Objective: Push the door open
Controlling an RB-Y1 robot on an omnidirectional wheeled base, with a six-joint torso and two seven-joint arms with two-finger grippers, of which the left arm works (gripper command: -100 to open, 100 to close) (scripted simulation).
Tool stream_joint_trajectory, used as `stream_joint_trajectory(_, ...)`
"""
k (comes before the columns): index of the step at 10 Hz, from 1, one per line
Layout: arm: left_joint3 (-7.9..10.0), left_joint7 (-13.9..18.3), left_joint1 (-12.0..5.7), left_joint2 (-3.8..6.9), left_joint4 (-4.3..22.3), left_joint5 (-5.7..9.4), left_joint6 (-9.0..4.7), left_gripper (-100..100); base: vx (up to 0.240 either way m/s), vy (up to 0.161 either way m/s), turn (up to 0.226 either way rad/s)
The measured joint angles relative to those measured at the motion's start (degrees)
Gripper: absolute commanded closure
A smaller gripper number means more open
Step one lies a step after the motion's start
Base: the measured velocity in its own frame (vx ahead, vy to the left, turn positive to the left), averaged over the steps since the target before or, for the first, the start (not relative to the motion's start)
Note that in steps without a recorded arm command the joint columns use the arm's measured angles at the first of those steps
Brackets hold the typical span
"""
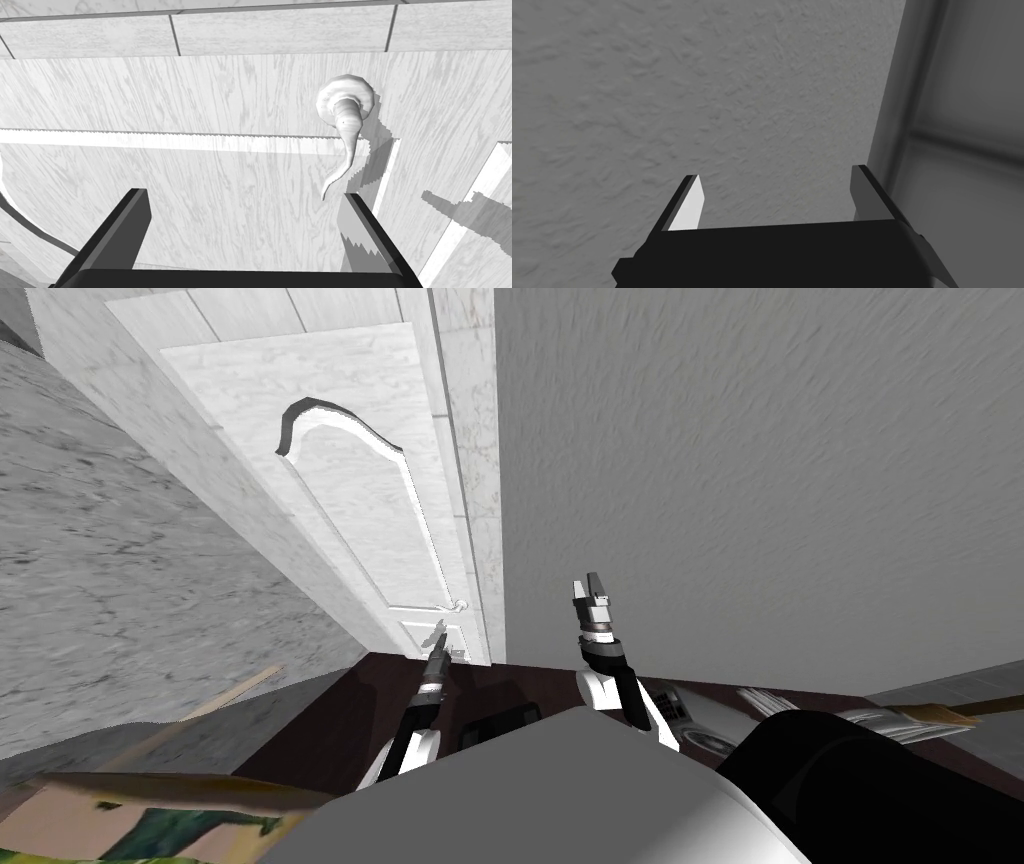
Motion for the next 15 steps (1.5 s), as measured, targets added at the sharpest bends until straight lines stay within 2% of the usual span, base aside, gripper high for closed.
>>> stream_joint_trajectory(4, -1.62, -1.32, -1.13, -0.09, 4.89, 0.86, -0.74, -100, 0.103, 0.148, -0.097)
stream_joint_trajectory(7, -2.67, -1.92, -1.85, 0.31, 8.55, 1.62, -1.64, -100, 0.1, 0.169, -0.106)
stream_joint_trajectory(12, -4.26, -3.16, -2.49, 0.47, 12.36, 2.54, -1.88, -100, 0.096, 0.13, -0.069)
stream_joint_trajectory(14, -4.44, -3.18, -2.95, 0.66, 13.57, 2.77, -2.2, -100, 0.034, 0.029, -0.148)
stream_joint_trajectory(15, -3.17, -3.12, -4.19, 0.55, 15.18, 3.07, -2.44, -100, 0.058, -0.007, -0.271)
